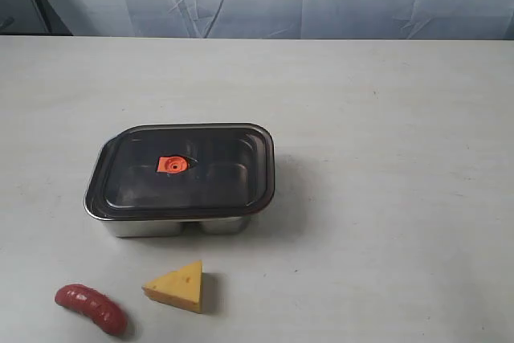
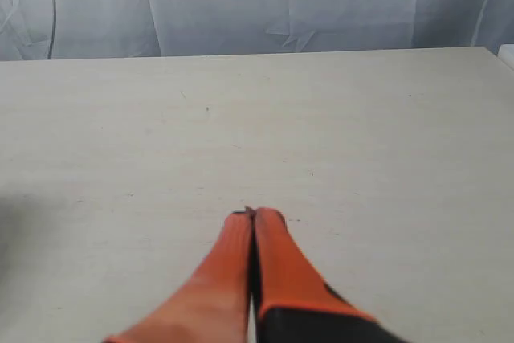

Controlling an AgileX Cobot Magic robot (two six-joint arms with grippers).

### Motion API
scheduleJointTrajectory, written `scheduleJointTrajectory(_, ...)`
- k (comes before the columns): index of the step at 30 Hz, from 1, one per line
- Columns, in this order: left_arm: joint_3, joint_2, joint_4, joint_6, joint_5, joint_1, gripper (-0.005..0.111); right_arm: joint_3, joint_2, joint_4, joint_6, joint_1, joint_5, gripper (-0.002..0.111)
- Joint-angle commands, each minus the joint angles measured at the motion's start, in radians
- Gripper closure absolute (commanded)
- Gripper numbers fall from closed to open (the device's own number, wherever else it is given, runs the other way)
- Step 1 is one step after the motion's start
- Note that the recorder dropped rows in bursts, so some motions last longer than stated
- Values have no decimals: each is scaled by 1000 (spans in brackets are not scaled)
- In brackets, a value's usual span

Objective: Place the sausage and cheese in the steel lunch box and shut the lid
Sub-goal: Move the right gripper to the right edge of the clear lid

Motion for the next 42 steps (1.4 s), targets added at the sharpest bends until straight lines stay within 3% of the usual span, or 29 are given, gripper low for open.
scheduleJointTrajectory(1, 5, -6, 0, 0, -7, 0, 107, 2, -5, 4, 0, -5, -6, 109)
scheduleJointTrajectory(12, 5, -6, 0, 0, -7, 0, 107, 2, -5, -39, 0, -5, -11, 109)
scheduleJointTrajectory(17, 5, -6, 0, 0, -7, 0, 107, 2, -5, -118, 0, -5, -192, 109)
scheduleJointTrajectory(21, 5, -6, 0, 0, -7, 0, 107, 2, -5, 29, 32, -6, -484, 109)
scheduleJointTrajectory(24, 5, -6, 0, 0, -7, 0, 107, 2, -5, 260, 181, -6, -735, 109)
scheduleJointTrajectory(26, 5, -6, 0, 0, -7, 0, 107, 2, -5, 455, 292, -5, -774, 109)
scheduleJointTrajectory(30, 5, -6, 0, 0, -7, 0, 107, 2, -5, 671, 556, -4, -622, 109)
scheduleJointTrajectory(36, 5, -6, 0, 0, -8, 0, 107, 0, -1, 609, 648, -4, -475, 109)
scheduleJointTrajectory(42, 5, -6, 0, 0, -8, 0, 107, -146, 118, 470, 644, -4, -311, 109)
